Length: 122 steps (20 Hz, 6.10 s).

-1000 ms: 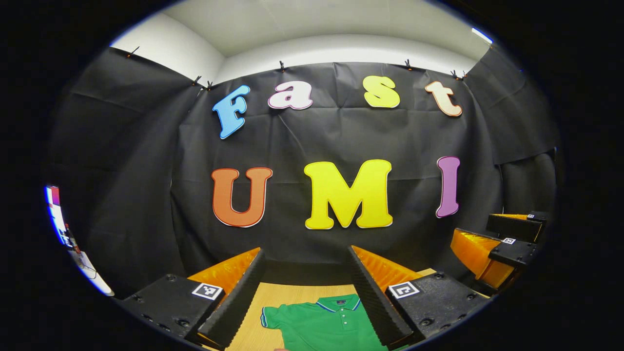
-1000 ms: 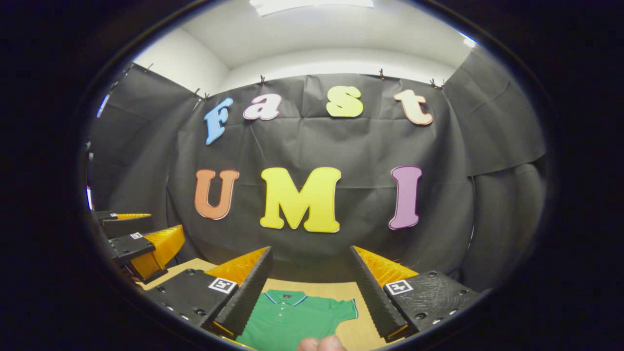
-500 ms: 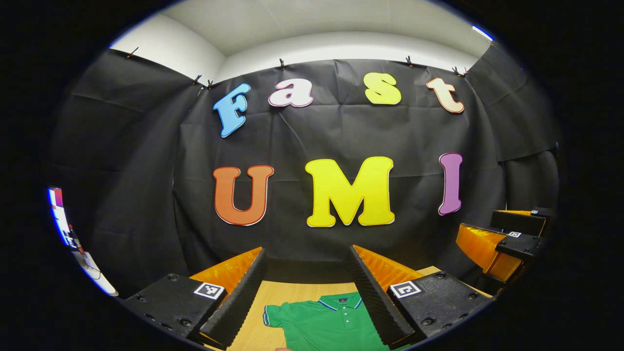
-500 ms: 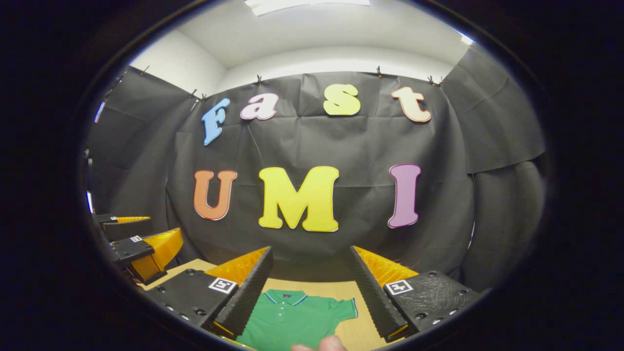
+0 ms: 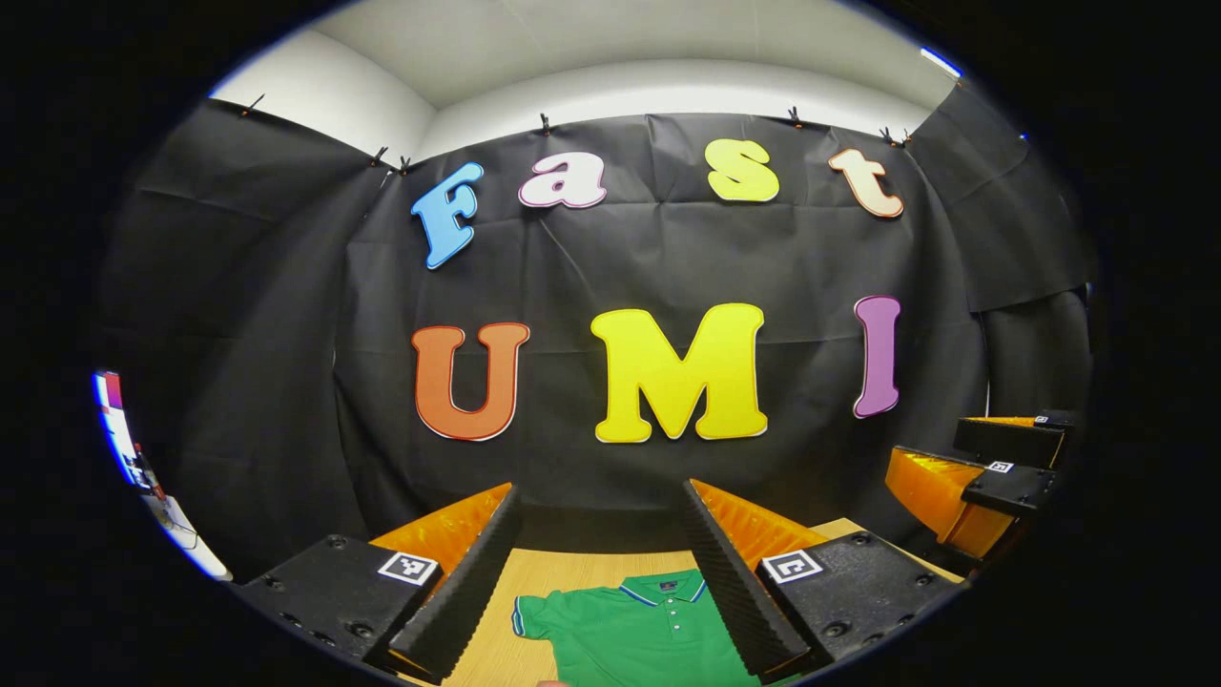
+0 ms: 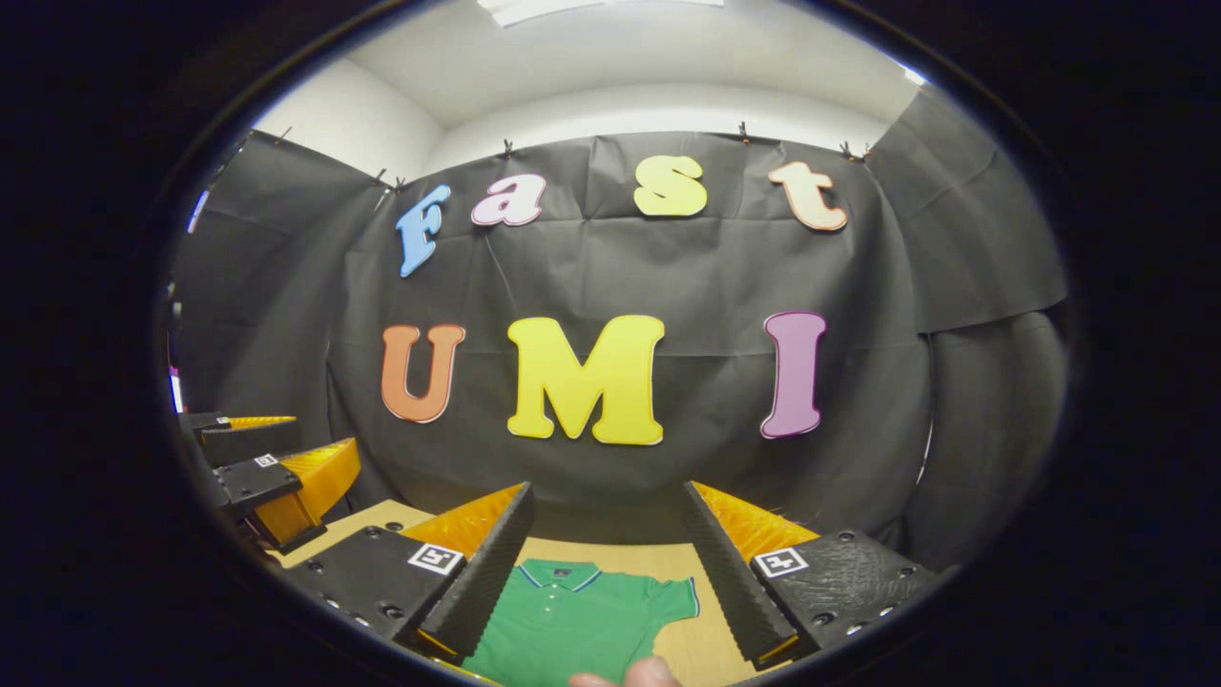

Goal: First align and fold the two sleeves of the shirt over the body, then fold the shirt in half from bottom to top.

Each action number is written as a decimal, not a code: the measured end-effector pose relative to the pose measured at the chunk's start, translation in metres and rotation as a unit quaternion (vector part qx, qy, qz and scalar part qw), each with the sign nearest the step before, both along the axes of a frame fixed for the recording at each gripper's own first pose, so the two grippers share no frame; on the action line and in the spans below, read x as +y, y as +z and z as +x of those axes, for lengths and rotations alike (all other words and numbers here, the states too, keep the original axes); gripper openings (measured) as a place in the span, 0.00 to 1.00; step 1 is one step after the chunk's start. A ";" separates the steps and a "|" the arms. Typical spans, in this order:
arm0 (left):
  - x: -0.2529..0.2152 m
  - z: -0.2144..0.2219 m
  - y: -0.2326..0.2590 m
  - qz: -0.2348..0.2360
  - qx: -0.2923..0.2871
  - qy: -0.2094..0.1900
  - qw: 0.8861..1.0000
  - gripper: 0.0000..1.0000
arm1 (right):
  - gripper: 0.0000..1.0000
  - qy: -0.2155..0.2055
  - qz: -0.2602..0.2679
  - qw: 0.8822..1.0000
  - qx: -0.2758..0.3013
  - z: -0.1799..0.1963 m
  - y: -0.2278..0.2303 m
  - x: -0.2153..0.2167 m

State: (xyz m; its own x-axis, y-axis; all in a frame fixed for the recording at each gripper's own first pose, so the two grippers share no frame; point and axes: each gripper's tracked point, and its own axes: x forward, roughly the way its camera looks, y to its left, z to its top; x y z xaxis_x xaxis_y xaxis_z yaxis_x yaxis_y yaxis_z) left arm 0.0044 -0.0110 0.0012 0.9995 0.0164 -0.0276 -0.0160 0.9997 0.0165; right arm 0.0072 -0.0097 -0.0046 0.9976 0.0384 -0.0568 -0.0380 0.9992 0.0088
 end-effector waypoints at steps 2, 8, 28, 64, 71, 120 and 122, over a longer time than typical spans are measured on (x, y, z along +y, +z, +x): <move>-0.001 0.002 -0.003 -0.003 0.002 0.001 1.000 0.99 | 0.95 0.001 -0.005 1.000 0.002 0.003 -0.002 -0.002; -0.006 0.009 -0.012 -0.001 0.013 0.001 1.000 1.00 | 0.95 0.007 -0.004 0.999 0.035 0.016 -0.026 -0.011; -0.046 0.079 -0.045 0.021 0.049 0.033 0.998 1.00 | 0.97 -0.017 -0.014 0.958 0.287 0.189 -0.306 -0.152; 0.002 0.068 -0.111 -0.004 0.146 0.094 0.985 1.00 | 0.00 0.029 0.061 0.925 0.374 0.250 -0.364 -0.047; 0.079 0.046 -0.110 0.013 0.151 0.118 0.981 1.00 | 0.02 0.012 0.034 0.918 0.394 0.259 -0.383 0.025; 0.122 0.160 -0.425 -0.080 0.382 -0.035 0.920 0.09 | 0.96 -0.092 0.007 0.951 0.295 0.035 -0.201 -0.021; 0.114 0.167 -0.406 -0.084 0.367 -0.039 0.926 0.06 | 0.97 -0.093 0.012 0.950 0.297 0.034 -0.204 -0.024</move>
State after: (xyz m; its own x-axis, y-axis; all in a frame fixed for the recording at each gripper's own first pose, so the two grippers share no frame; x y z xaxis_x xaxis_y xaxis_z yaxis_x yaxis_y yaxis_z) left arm 0.1709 0.1028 -0.4050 0.7088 -0.1217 -0.6949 0.0114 0.9869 -0.1612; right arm 0.0414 -0.0336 -0.2082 0.7795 -0.1265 -0.6135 0.1575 0.9875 -0.0036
